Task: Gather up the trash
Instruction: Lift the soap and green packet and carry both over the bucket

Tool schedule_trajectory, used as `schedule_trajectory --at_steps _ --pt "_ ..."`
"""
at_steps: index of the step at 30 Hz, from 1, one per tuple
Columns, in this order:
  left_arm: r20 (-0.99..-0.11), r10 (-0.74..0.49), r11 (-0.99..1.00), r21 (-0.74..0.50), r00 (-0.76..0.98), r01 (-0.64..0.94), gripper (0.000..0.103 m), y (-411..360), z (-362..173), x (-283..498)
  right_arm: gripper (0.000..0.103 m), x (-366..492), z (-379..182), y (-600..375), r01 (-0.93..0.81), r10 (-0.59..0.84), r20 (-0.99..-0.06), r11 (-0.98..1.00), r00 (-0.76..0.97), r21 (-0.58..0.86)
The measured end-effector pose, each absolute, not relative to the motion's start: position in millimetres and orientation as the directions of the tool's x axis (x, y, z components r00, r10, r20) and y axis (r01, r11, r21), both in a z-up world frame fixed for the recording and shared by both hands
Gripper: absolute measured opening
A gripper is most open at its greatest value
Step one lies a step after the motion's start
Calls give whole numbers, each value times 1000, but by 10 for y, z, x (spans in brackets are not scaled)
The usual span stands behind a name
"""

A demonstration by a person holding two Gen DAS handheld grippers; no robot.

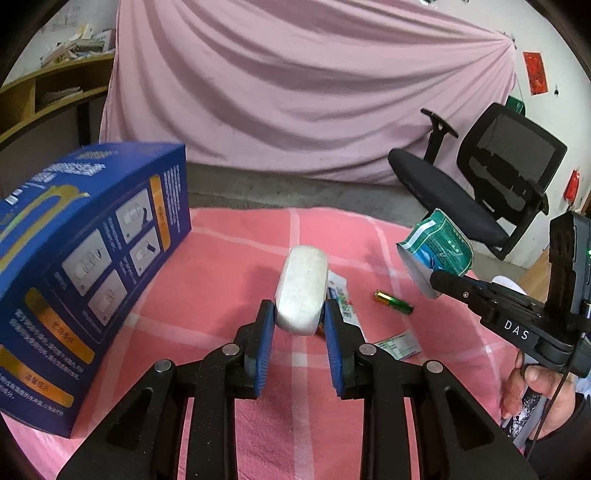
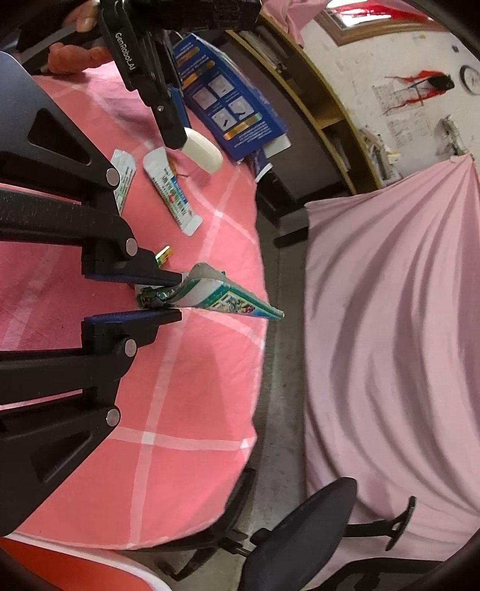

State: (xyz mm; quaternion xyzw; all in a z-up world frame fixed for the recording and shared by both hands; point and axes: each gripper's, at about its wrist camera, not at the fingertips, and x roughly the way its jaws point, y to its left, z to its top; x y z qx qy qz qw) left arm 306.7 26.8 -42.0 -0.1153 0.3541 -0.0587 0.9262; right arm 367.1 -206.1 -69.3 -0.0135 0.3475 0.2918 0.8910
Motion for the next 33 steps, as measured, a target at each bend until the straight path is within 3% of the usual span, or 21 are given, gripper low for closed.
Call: schedule_trajectory --at_steps 4,13,21,28,33 --pt "-596 -170 971 -238 785 29 23 231 -333 2951 10 3499 -565 -2092 -555 536 -542 819 647 147" --pt "-394 -133 982 -176 909 68 23 -104 4 2539 10 2991 -228 -2265 -553 540 -302 832 786 50" --pt "-216 -211 974 -129 953 187 23 -664 393 2299 10 2517 120 -2711 -454 450 -99 890 887 -25" --pt "-144 -298 954 -80 944 290 23 -1225 619 2256 11 2321 282 -3205 -331 331 -1 944 944 5" --pt "-153 -388 922 -67 909 383 23 -1786 694 2354 11 2269 280 -3643 -219 220 -1 974 976 53"
